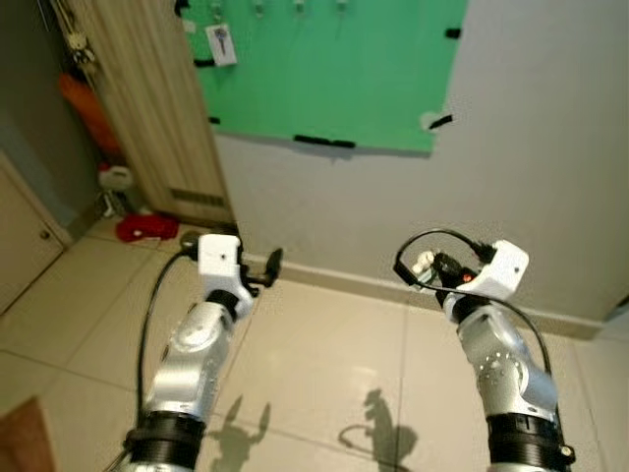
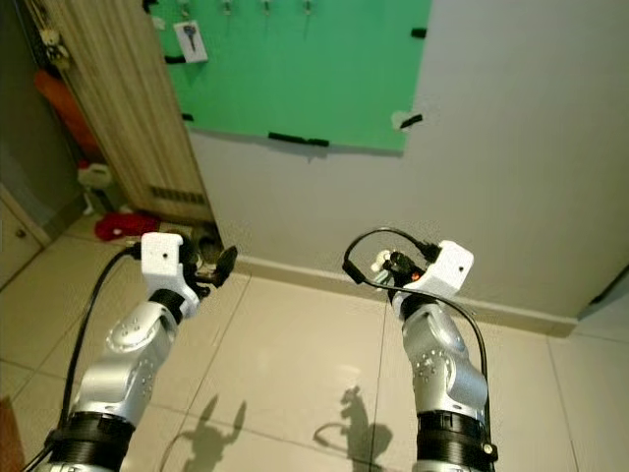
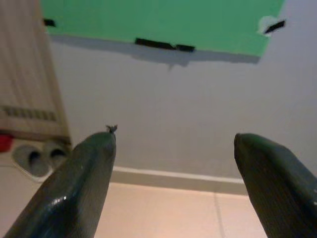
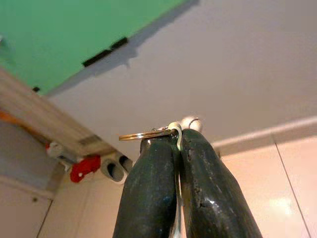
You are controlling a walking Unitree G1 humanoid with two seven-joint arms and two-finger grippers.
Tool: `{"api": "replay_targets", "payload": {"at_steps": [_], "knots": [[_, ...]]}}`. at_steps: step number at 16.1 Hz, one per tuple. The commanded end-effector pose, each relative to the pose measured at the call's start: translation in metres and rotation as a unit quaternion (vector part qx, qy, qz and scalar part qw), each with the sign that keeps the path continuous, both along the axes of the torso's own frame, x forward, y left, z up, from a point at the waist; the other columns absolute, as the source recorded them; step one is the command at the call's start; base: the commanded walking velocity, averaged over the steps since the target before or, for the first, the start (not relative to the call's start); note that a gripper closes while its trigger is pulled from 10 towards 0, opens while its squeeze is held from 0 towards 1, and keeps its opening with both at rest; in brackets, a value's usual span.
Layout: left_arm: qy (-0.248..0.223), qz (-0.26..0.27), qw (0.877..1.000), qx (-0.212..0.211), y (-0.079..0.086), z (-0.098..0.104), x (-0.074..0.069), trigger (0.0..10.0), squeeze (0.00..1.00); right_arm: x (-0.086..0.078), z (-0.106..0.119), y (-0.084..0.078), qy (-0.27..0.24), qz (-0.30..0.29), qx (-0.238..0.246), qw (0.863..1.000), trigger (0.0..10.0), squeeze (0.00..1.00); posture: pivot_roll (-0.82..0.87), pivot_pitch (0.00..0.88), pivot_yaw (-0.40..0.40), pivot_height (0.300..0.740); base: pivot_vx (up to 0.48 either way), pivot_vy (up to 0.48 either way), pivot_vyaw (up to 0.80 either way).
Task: Hang keys on a hook
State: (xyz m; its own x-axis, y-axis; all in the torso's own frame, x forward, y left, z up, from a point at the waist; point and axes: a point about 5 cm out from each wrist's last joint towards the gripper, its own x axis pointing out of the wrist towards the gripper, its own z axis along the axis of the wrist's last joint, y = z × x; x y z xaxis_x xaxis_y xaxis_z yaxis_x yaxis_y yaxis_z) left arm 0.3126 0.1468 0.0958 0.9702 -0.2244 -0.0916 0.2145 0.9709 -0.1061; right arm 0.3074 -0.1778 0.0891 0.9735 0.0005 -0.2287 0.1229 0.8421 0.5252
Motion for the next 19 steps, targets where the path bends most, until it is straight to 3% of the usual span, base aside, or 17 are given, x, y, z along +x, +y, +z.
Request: {"api": "replay_targets", "payload": {"at_steps": [1, 3, 7, 11, 15, 19], "knots": [[-0.001, -0.015, 1.000, 0.014, -0.005, 0.001, 0.000, 10.0, 0.00, 0.002, 0.001, 0.003, -0.012, 0.005, -0.046, 0.999, 0.0, 0.00, 0.00, 0.000, 0.092, 0.740, 0.000, 0.000, 0.00], [-0.007, -0.019, 1.000, 0.018, -0.006, 0.002, -0.001, 10.0, 0.00, 0.003, 0.005, 0.007, -0.036, 0.031, -0.122, 0.991, 0.0, 0.00, 0.00, 0.000, 0.092, 0.740, 0.000, 0.000, 0.00], [-0.015, -0.025, 0.999, 0.038, -0.005, 0.004, -0.001, 10.0, 0.00, 0.002, 0.001, 0.013, -0.044, 0.075, -0.207, 0.975, 0.0, 0.00, 0.01, 0.000, 0.079, 0.740, 0.000, 0.000, 0.00], [-0.034, -0.031, 0.999, 0.017, -0.003, 0.012, -0.001, 10.0, 0.00, 0.001, 0.002, 0.019, -0.080, 0.100, -0.283, 0.950, 0.0, 0.00, 0.03, 0.000, 0.067, 0.740, 0.296, 0.204, 0.00], [-0.042, -0.025, 0.998, 0.030, -0.003, 0.015, 0.003, 10.0, 0.00, 0.008, 0.006, 0.029, -0.094, 0.109, -0.262, 0.954, 0.0, 0.00, 0.05, 0.000, 0.036, 0.740, 0.395, 0.272, 0.00], [-0.044, -0.013, 0.998, 0.048, 0.007, 0.015, 0.003, 10.0, 0.00, 0.007, 0.000, 0.037, -0.093, 0.129, -0.241, 0.957, 0.0, 0.00, 0.09, 0.000, 0.012, 0.740, 0.408, 0.252, 0.00]]}}
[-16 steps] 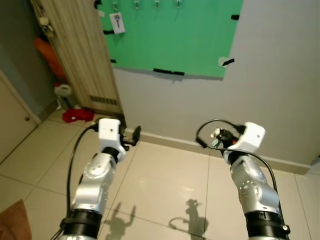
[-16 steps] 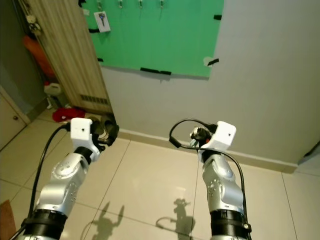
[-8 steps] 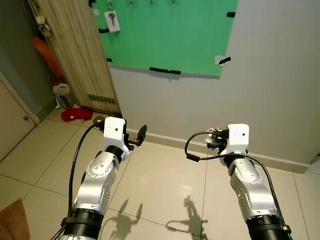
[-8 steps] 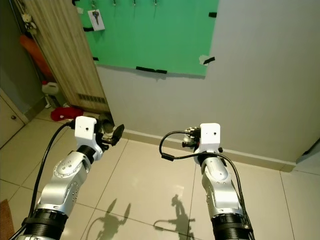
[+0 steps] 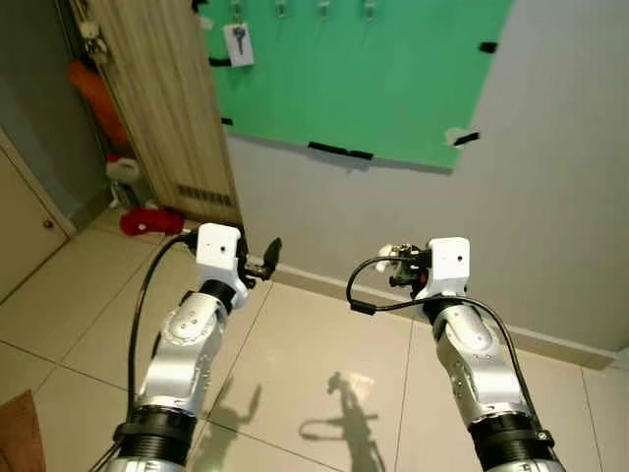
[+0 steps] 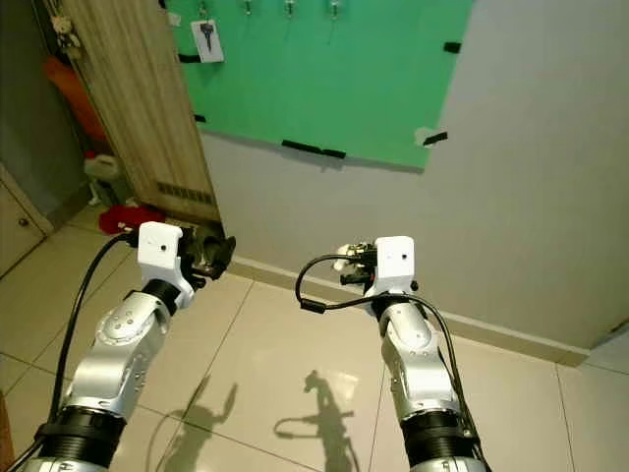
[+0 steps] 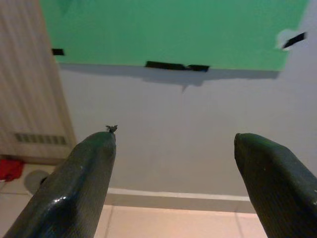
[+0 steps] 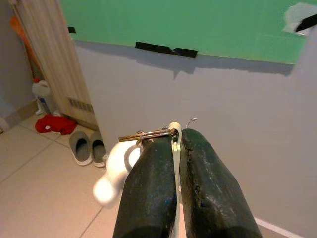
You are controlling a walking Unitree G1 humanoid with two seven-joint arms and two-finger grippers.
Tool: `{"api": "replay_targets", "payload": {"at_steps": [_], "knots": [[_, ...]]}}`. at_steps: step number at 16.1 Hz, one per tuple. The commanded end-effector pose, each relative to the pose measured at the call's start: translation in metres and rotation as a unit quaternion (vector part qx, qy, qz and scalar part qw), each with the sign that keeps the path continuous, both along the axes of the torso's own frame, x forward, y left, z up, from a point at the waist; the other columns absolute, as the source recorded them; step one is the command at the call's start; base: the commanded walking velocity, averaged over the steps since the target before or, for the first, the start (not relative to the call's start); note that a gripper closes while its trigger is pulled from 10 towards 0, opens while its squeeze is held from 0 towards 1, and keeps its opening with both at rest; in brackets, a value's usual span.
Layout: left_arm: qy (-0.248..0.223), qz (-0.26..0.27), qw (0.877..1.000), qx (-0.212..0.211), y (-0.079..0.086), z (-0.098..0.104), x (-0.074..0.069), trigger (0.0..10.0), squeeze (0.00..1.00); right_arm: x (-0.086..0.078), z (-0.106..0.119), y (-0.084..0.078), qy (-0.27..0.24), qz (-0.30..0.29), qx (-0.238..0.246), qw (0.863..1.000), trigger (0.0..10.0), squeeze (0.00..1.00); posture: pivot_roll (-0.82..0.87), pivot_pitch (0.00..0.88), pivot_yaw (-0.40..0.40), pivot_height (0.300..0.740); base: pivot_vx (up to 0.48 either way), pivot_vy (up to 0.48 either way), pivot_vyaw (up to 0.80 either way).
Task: Hang keys on a hook
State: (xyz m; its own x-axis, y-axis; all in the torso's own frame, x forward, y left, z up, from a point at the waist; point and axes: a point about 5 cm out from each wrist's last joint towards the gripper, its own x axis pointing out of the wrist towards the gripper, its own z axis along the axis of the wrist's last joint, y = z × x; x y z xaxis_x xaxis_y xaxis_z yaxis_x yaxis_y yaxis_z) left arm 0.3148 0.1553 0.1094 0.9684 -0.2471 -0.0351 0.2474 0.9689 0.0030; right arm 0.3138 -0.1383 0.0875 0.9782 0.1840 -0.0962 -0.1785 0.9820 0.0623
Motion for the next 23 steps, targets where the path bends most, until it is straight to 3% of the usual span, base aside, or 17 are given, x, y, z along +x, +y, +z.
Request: {"api": "replay_targets", "payload": {"at_steps": [1, 4, 9, 23], "knots": [[-0.004, 0.005, 1.000, 0.001, 0.005, 0.002, 0.000, 10.0, 0.00, 0.000, -0.001, -0.001, -0.002, 0.001, 0.006, 1.000, 0.0, 0.00, 0.10, 0.000, 0.012, 0.740, 0.420, 0.000, 0.00], [-0.003, 0.010, 1.000, -0.002, 0.014, 0.001, -0.004, 10.0, 0.00, 0.003, -0.001, 0.000, -0.002, 0.004, 0.017, 1.000, 0.0, 0.00, 0.12, 0.000, 0.008, 0.740, 0.416, 0.080, 0.00], [-0.009, 0.018, 1.000, 0.000, 0.015, 0.004, -0.002, 10.0, 0.00, 0.009, 0.002, 0.005, -0.007, 0.018, 0.018, 1.000, 0.0, 0.00, 0.14, 0.000, -0.018, 0.740, 0.406, 0.206, 0.00], [-0.019, 0.027, 0.999, -0.002, 0.021, 0.016, 0.002, 10.0, 0.00, 0.015, -0.001, 0.021, 0.000, 0.036, 0.023, 0.999, 0.0, 0.00, 0.16, 0.000, -0.004, 0.740, 0.263, 0.402, -0.80]]}}
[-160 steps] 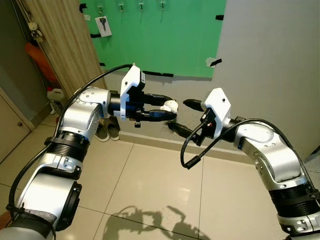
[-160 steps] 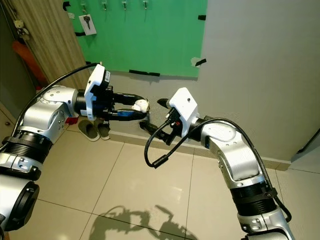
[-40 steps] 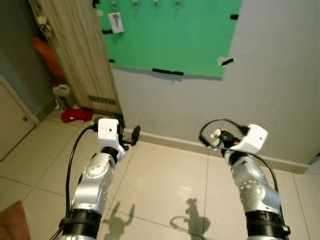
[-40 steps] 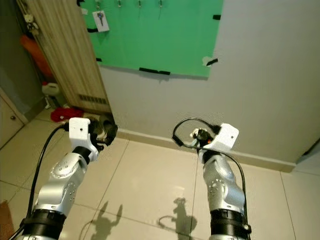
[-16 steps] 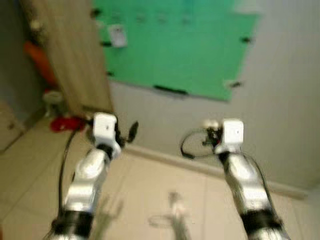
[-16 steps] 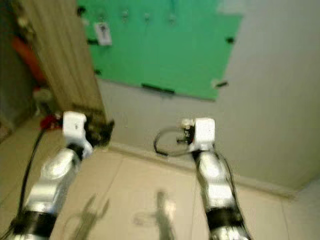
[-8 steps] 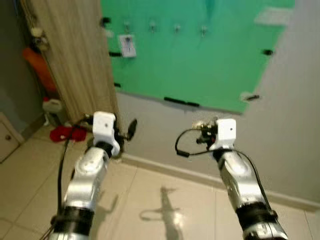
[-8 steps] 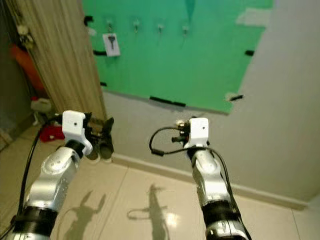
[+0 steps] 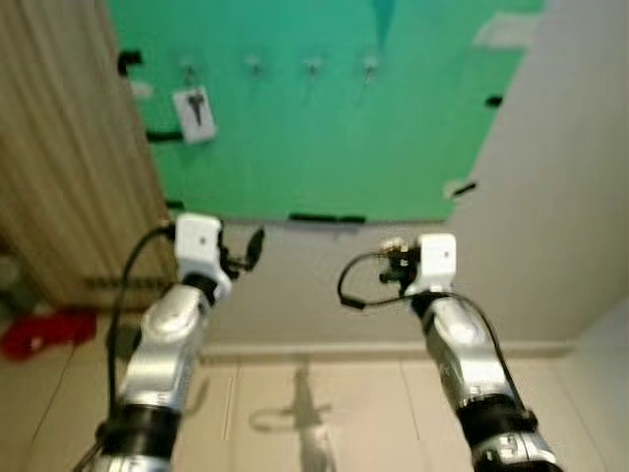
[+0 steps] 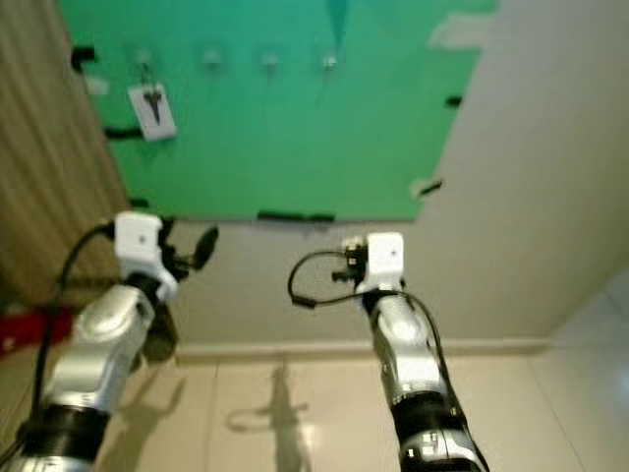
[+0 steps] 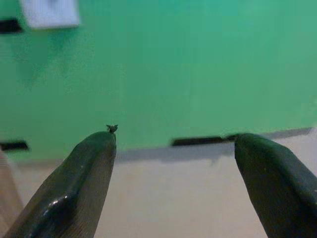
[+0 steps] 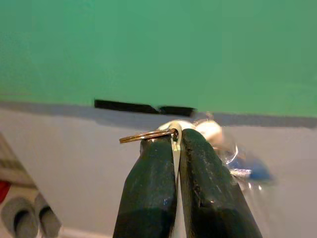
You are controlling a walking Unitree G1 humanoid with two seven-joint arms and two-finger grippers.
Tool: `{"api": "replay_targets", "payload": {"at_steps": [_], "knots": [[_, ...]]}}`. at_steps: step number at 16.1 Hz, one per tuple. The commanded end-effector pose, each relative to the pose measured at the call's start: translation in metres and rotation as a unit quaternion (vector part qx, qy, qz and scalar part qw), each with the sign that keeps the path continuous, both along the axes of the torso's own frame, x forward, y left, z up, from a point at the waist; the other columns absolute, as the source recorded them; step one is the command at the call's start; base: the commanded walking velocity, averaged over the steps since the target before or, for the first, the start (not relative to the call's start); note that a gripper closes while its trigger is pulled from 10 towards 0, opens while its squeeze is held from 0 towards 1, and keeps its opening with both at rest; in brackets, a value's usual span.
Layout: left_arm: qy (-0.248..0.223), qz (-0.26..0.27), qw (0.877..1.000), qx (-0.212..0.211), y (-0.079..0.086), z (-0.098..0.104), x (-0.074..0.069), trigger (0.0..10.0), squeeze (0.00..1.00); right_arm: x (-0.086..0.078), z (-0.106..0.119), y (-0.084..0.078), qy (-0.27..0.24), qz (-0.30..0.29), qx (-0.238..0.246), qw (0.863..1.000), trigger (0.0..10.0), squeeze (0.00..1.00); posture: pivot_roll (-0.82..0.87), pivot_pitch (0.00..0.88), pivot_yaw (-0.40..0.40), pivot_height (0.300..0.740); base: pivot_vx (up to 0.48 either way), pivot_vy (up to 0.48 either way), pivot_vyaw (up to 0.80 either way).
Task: Hang keys on a hook
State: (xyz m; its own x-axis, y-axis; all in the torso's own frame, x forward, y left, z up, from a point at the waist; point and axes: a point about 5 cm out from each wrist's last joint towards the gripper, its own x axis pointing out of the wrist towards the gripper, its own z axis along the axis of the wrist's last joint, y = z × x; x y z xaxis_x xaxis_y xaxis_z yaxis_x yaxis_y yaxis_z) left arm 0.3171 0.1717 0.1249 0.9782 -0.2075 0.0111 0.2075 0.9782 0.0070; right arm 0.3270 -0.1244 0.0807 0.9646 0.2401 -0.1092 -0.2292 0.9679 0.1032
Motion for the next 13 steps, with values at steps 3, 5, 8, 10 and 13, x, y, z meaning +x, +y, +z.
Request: {"api": "replay_targets", "payload": {"at_steps": [3, 5, 8, 10, 13], "knots": [[0.015, 0.014, 1.000, -0.018, -0.002, -0.008, -0.006, 10.0, 0.00, 0.000, 0.009, 0.002, -0.027, 0.008, -0.013, 1.000, 0.0, 0.00, 0.15, 0.000, -0.003, 0.740, 0.084, 0.447, -0.27], [0.019, 0.018, 0.999, -0.021, -0.010, -0.013, -0.014, 10.0, 0.00, -0.004, 0.008, -0.003, -0.028, 0.005, -0.018, 0.999, 0.0, 0.00, 0.14, 0.000, -0.002, 0.740, 0.000, 0.000, 0.00], [-0.002, -0.003, 1.000, -0.010, -0.025, -0.009, -0.019, 10.0, 0.00, -0.005, 0.017, -0.010, -0.042, -0.008, -0.018, 0.999, 0.0, 0.00, 0.11, 0.000, 0.026, 0.740, 0.000, 0.000, 0.00], [-0.042, -0.019, 0.999, -0.001, -0.038, 0.008, -0.020, 10.0, 0.00, 0.002, 0.046, -0.006, -0.074, 0.025, -0.017, 0.997, 0.0, 0.00, 0.09, 0.000, 0.035, 0.740, 0.193, 0.142, 0.00], [-0.043, -0.013, 0.999, -0.003, -0.048, 0.010, -0.018, 10.0, 0.00, 0.007, 0.067, -0.013, -0.085, 0.042, -0.011, 0.995, 0.0, 0.00, 0.05, 0.000, 0.044, 0.740, 0.389, 0.281, 0.00]]}}
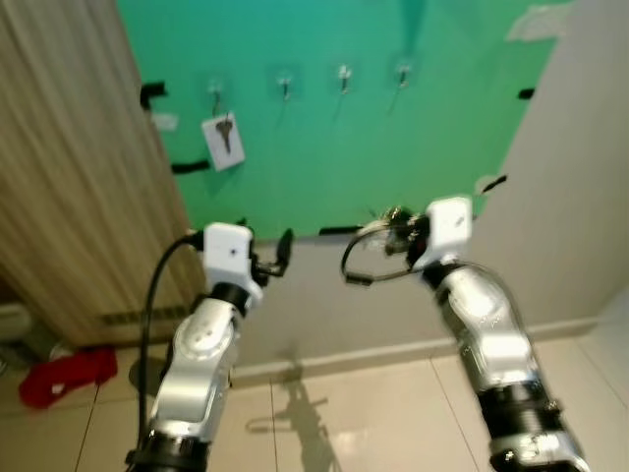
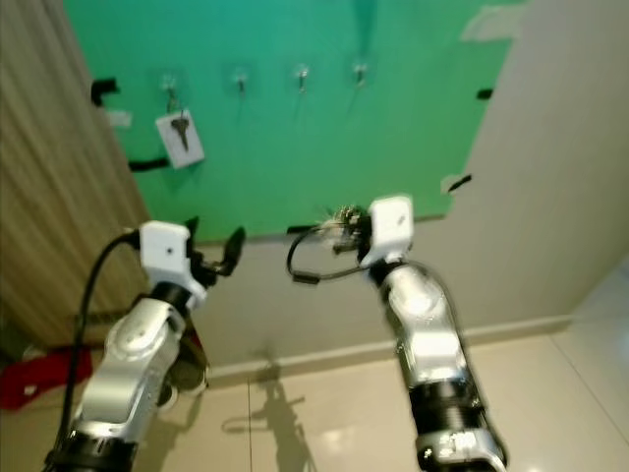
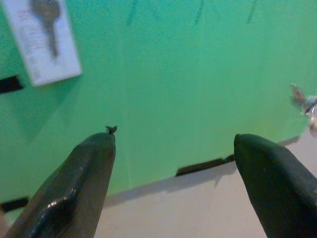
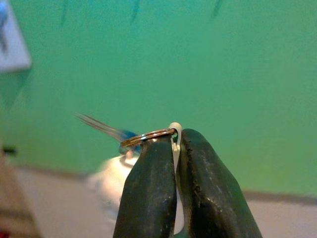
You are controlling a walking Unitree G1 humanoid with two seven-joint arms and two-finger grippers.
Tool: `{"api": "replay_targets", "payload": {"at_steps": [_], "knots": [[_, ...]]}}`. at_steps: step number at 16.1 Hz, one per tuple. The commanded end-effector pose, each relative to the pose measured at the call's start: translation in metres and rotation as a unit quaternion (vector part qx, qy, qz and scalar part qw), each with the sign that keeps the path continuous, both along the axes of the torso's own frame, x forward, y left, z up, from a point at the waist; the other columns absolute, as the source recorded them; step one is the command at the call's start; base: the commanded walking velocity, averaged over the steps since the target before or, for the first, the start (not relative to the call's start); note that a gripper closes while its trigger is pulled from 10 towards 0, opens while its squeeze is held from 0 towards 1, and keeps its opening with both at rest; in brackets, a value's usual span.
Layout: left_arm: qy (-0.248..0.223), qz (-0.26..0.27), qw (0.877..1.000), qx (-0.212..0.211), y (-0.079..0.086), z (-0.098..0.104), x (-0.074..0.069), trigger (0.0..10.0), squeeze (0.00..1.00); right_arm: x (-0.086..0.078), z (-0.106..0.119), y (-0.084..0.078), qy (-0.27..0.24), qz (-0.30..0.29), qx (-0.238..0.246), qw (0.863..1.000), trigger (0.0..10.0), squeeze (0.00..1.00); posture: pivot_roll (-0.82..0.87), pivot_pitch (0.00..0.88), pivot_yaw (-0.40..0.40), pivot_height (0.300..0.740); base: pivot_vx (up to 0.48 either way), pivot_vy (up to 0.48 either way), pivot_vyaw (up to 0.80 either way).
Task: Hang keys on a hook
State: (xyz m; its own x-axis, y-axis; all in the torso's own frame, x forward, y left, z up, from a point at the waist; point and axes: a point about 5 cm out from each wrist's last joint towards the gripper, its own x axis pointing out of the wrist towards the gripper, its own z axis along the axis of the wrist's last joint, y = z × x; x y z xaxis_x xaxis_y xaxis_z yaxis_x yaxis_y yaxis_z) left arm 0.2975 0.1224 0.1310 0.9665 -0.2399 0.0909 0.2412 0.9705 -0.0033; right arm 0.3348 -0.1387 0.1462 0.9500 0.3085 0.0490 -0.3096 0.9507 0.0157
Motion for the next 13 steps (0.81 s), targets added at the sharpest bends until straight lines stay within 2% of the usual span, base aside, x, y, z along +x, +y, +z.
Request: {"api": "replay_targets", "payload": {"at_steps": [1, 4, 6, 7, 9, 11, 13], "knots": [[0.011, 0.015, 1.000, -0.004, 0.005, -0.002, 0.003, 10.0, 0.00, 0.001, 0.005, 0.004, 0.000, 0.008, 0.013, 1.000, 0.0, 0.00, 0.04, 0.000, 0.047, 0.740, 0.398, 0.270, 0.00], [0.006, 0.042, 0.999, -0.006, 0.012, -0.001, 0.005, 10.0, 0.00, 0.000, -0.003, 0.014, 0.021, 0.031, 0.005, 0.999, 0.0, 0.00, 0.07, 0.000, 0.019, 0.740, 0.396, 0.271, 0.00], [-0.034, 0.039, 0.999, 0.014, 0.007, 0.016, 0.003, 10.0, 0.00, 0.000, 0.005, 0.021, 0.018, 0.070, -0.001, 0.997, 0.0, 0.00, 0.10, 0.000, -0.007, 0.740, 0.343, 0.336, 0.00], [-0.036, 0.039, 0.998, 0.013, 0.007, 0.017, 0.002, 10.0, 0.00, 0.000, 0.006, 0.021, 0.018, 0.074, -0.005, 0.997, 0.0, 0.00, 0.11, 0.000, -0.011, 0.740, 0.341, 0.334, 0.00], [-0.050, 0.031, 0.998, 0.004, 0.008, 0.029, 0.000, 10.0, 0.00, 0.003, 0.024, 0.025, 0.000, 0.101, -0.002, 0.995, 0.0, 0.00, 0.13, 0.000, -0.028, 0.740, 0.186, 0.152, 0.00], [-0.077, 0.007, 0.997, -0.002, 0.002, 0.048, -0.004, 10.0, 0.00, 0.002, 0.040, 0.034, -0.007, 0.156, -0.004, 0.988, 0.0, 0.00, 0.13, 0.000, -0.036, 0.740, 0.000, 0.000, 0.00], [-0.075, -0.024, 0.997, -0.024, -0.004, 0.058, -0.005, 10.0, 0.00, -0.003, 0.057, 0.042, -0.016, 0.210, -0.011, 0.978, 0.0, 0.00, 0.13, 0.000, -0.043, 0.740, 0.000, 0.000, 0.00]]}}
